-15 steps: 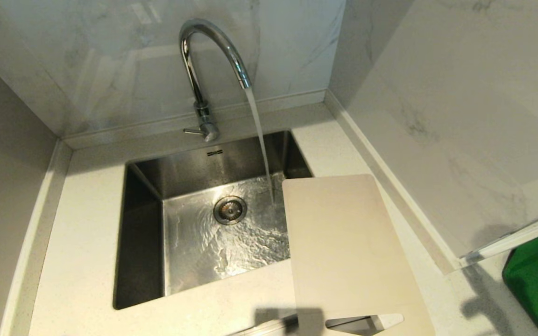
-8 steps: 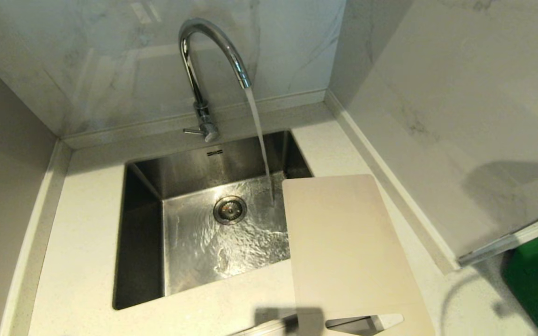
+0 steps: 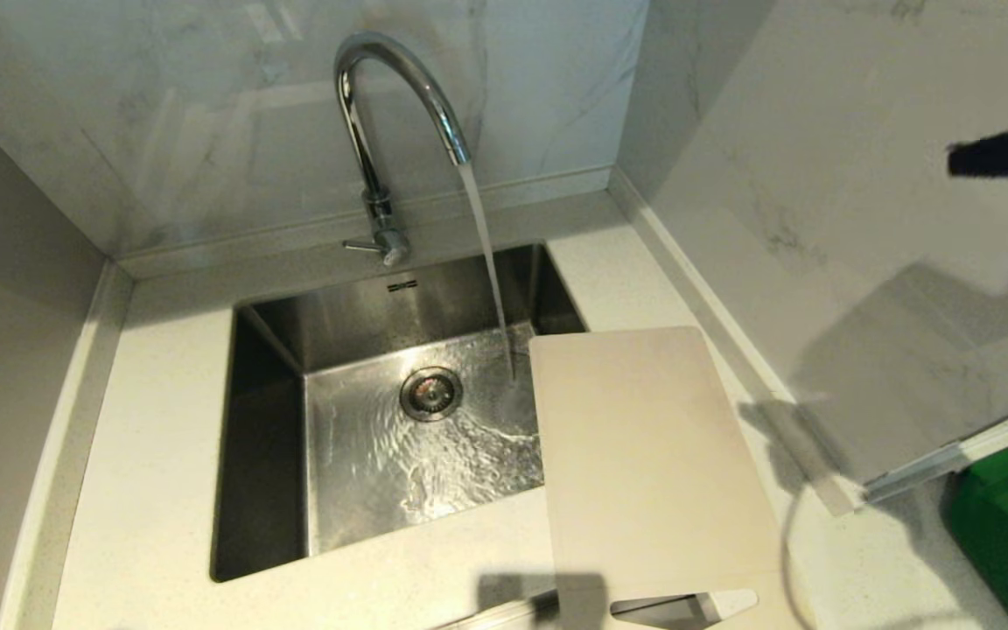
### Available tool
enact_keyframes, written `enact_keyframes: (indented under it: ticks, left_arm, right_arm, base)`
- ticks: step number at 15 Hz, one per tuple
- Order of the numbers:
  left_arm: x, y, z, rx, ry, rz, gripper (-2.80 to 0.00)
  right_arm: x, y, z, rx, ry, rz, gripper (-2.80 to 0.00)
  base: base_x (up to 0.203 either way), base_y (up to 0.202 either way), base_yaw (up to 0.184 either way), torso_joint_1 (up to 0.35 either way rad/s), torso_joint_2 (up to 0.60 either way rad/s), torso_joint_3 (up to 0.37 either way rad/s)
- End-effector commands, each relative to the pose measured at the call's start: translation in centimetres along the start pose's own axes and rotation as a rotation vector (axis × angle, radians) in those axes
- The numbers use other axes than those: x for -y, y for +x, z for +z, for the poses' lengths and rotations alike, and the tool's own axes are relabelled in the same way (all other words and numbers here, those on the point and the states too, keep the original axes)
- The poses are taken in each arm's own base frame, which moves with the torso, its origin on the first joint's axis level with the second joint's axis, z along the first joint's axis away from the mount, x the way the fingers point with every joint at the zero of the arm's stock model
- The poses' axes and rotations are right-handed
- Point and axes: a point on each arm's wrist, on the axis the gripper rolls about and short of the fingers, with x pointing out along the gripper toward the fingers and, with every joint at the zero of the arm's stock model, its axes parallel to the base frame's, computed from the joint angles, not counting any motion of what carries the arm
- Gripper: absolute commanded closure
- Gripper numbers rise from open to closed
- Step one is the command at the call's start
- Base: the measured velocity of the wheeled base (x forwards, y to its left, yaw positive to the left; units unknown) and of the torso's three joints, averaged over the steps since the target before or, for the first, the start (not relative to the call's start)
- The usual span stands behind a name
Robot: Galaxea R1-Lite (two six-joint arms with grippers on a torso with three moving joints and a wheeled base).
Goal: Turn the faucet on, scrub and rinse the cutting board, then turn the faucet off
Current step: Pick up the cutting board
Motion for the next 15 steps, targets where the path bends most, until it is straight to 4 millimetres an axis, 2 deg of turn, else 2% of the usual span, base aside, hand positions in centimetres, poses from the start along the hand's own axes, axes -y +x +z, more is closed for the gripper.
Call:
enact_keyframes:
  ticks: [1, 6, 8, 15]
  left_arm:
    - [0.0, 0.0, 0.0, -0.002, 0.000, 0.001, 0.00]
    - [0.0, 0.0, 0.0, -0.002, 0.000, 0.000, 0.00]
    - [0.0, 0.0, 0.0, -0.002, 0.000, 0.001, 0.00]
    - [0.0, 0.0, 0.0, -0.002, 0.000, 0.001, 0.00]
  right_arm:
    - [0.5, 2.5, -2.3, -0.134, 0.043, 0.032, -2.80]
    - [0.3, 6.4, -5.9, -0.267, 0.037, 0.060, -2.80]
    - [0.6, 7.8, -6.7, -0.290, 0.044, 0.068, -2.80]
    - [0.9, 9.9, -9.1, -0.403, 0.085, 0.118, -2.80]
  base:
    - [0.000, 0.000, 0.000, 0.000, 0.00, 0.000]
    - [0.000, 0.000, 0.000, 0.000, 0.00, 0.000]
    - [0.000, 0.000, 0.000, 0.000, 0.00, 0.000]
    - [0.000, 0.000, 0.000, 0.000, 0.00, 0.000]
